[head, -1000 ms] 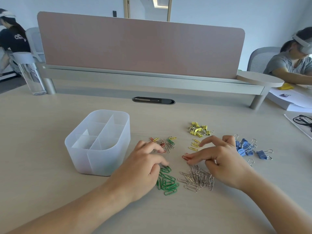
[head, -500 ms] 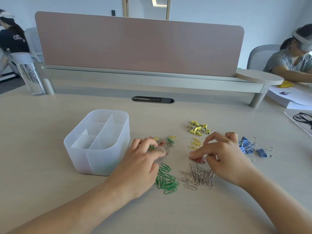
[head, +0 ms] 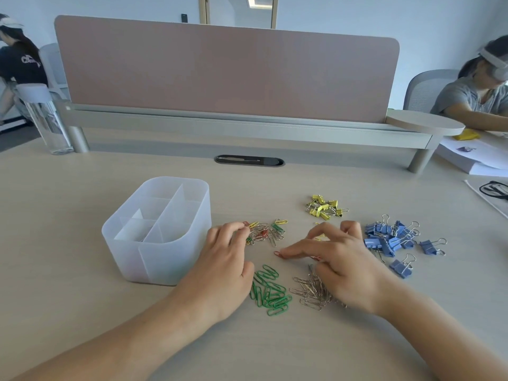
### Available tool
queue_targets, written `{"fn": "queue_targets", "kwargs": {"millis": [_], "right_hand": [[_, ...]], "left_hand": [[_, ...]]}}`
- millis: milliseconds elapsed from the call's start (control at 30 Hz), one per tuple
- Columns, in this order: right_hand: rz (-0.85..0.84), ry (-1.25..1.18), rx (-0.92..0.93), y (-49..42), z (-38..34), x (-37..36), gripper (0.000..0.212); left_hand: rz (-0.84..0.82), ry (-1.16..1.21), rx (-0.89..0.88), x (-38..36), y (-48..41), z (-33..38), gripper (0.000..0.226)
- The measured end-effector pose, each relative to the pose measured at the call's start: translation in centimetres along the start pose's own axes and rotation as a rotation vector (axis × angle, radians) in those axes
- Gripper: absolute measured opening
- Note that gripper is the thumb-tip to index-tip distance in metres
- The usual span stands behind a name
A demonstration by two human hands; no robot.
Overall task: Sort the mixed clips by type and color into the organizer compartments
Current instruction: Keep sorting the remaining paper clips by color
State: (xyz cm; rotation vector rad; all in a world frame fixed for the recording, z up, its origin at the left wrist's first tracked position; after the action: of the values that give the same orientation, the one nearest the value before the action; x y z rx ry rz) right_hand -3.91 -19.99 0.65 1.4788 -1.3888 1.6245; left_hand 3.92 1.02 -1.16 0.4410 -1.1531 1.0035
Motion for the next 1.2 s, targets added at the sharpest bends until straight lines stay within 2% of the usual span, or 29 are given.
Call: {"fn": "queue_targets", "kwargs": {"millis": [100,200,267,400,567,767,933,1000,1200], "right_hand": [[0.164,0.047,-0.084,0.3,1.0,0.3,0.053],[0.216,0.045,-0.14,0.3,0.9,0.3,0.048],[0.144,0.041,-0.124,-0.1,0.3,0.1,0.049],[-0.17,0.043,-0.105,-0.6,-0.6,-0.6,0.067],[-0.261,0.001,-0.111,-0.8,-0.8,-0.6,0.072],[-0.072,-0.007,-0.139,-0.8,-0.6,0.0,0.065],[-0.182,-0.003,-0.128,-0.7,-0.7,-0.7,0.072],[-0.172,-0.019,-0.118,-0.8,-0.6,-0.5,0.071],[0.086,-0.099,-0.125,-0.5,-0.2,0.0,0.06]], "left_hand": [[-0.005,-0.038,0.054,-0.2,0.3,0.0,0.063],[-0.03,-0.089,0.097,-0.3,0.5,0.0,0.065],[-0.042,-0.141,0.088,-0.3,0.6,0.2,0.081],[-0.039,-0.157,0.06,-0.5,0.3,0.4,0.093],[-0.018,-0.168,-0.014,-0.5,0.0,1.1,0.085],[-0.012,-0.224,0.021,-0.7,-0.1,1.2,0.084],[-0.02,-0.233,0.036,-0.9,-0.2,1.0,0.087],[-0.022,-0.241,0.013,-0.8,-0.1,1.0,0.087],[0.038,-0.146,-0.042,0.1,0.2,1.3,0.076]]}}
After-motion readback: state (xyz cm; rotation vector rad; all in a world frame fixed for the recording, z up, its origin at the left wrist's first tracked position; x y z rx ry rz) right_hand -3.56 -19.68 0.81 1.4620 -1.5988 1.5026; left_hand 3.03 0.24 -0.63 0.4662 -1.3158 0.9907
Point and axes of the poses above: each hand's wrist, its own y-axis away from the middle knuckle, its own x-axis out of the back of the hand, z = x × y, the point moved 1 cm from there along -y, towards the middle knuckle, and after that the axes turned 9 degrees about x, right-handed, at the moved point
